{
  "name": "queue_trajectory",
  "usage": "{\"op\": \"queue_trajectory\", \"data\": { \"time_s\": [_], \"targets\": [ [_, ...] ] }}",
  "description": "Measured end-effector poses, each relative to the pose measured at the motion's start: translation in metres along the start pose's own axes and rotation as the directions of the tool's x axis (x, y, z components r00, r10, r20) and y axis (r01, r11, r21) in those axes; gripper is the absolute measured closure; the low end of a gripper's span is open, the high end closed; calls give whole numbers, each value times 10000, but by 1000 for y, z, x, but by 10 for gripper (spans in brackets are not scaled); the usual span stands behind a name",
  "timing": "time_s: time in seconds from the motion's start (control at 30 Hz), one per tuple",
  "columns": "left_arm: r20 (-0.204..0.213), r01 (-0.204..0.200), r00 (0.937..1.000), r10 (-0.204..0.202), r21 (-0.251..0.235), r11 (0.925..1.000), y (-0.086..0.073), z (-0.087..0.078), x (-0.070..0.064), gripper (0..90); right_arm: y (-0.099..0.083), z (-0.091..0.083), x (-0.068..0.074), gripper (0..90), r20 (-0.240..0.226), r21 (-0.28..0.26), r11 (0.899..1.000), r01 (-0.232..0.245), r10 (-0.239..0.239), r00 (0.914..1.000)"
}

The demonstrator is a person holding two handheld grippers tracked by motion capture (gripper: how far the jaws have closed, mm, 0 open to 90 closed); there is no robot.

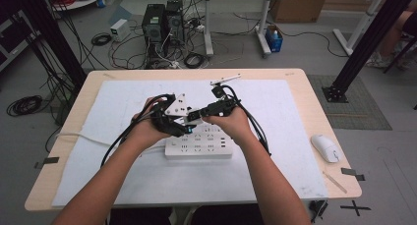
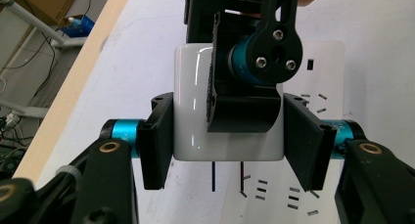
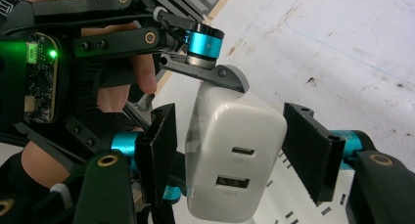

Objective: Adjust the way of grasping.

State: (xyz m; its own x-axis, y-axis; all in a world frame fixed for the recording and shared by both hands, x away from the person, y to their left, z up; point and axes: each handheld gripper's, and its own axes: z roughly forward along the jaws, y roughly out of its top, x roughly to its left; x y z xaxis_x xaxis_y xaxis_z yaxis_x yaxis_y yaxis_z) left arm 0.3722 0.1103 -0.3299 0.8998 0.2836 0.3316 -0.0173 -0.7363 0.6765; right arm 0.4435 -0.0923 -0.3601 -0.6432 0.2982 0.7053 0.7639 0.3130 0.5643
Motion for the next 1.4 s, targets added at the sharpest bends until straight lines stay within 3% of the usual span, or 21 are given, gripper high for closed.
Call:
{"op": "queue_trajectory", "data": {
  "time_s": [0.43, 0.73, 0.9, 1.07, 1.4],
  "targets": [
    [-58, -20, 10000, 20, -39, 10000, -1, 0, 1, 425, -2, 1, -2, 522, -328, -118, 9998, -152, 148, 9994],
    [-113, -144, 9998, 146, 149, 9998, -1, 1, 0, 424, -3, 2, -5, 591, -562, -179, 9976, -666, 655, 9963],
    [-83, -93, 9999, 95, 165, 9998, 0, 2, 0, 416, -3, 1, -5, 615, -622, -229, 9981, -575, 560, 9965],
    [-171, 39, 9998, -37, 88, 10000, 0, 2, 1, 374, -3, 0, -4, 623, -282, -288, 9985, -465, 457, 9986],
    [-275, 878, 9958, -870, 291, 9957, -5, -6, 11, 327, -2, -12, -3, 624, 260, -633, 9975, -326, 343, 9991]
  ]
}}
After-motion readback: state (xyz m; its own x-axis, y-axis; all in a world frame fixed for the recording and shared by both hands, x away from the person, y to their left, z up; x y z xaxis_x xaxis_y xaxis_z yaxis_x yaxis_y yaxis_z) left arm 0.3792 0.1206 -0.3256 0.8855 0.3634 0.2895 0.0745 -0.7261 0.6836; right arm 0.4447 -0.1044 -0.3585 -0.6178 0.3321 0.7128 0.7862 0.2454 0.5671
